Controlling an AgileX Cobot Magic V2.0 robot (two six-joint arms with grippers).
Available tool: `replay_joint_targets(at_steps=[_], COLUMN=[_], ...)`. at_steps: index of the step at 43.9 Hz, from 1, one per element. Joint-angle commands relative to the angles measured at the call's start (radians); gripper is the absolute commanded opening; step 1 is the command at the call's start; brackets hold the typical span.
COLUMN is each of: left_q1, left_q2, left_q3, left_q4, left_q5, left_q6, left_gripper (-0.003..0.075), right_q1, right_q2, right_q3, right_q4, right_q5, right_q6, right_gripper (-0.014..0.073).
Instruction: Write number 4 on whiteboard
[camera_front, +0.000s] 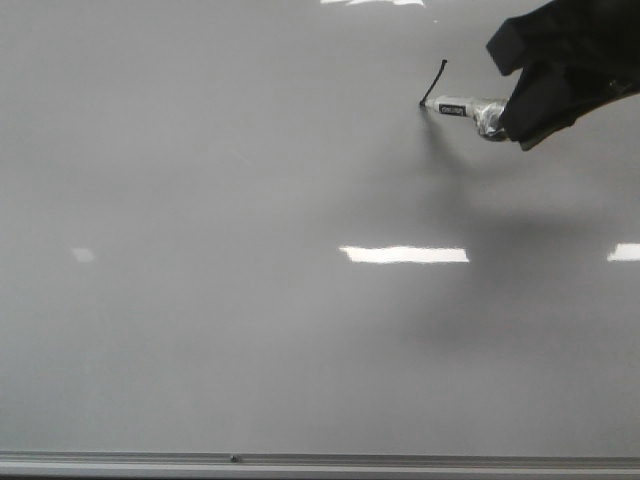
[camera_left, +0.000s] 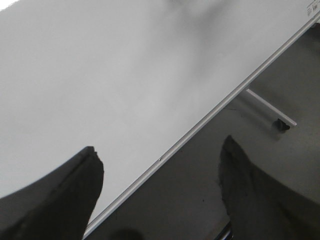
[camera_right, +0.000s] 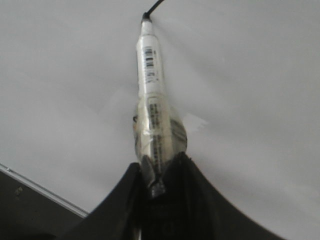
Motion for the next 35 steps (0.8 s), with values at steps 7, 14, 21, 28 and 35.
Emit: replay_joint_targets(at_steps=[7, 14, 21, 28, 35], left_q1=[-0.002, -0.002, -0.002, -0.002, -0.002], left_q2=[-0.005, -0.005, -0.005, -0.005, -0.005], left_q3=[-0.025, -0.025, -0.025, -0.025, -0.025], left_q4=[0.009, 0.009, 0.009, 0.009, 0.009], left_q5=[-0.066, -0.066, -0.066, -0.066, -0.066], left_q6=[-0.01, -0.01, -0.01, -0.01, -0.01], left_gripper=[0.048, 0.048, 0.048, 0.048, 0.048], right_q1=[-0.058, -0.149, -0.126, -0.063, -0.044], right_q2=[-0.038, -0.043, -0.087, -0.131, -0.125], right_q3=[-0.032, -0.032, -0.032, -0.032, -0.032], right_q4=[-0.018, -0.016, 0.011, 0.014, 0.014], right_q5=[0.008, 0.043, 0.07, 0.036, -0.079], right_q6=[-0.014, -0.014, -0.014, -0.017, -0.017], right_gripper=[-0.007, -0.007, -0.007, -0.007, -0.007])
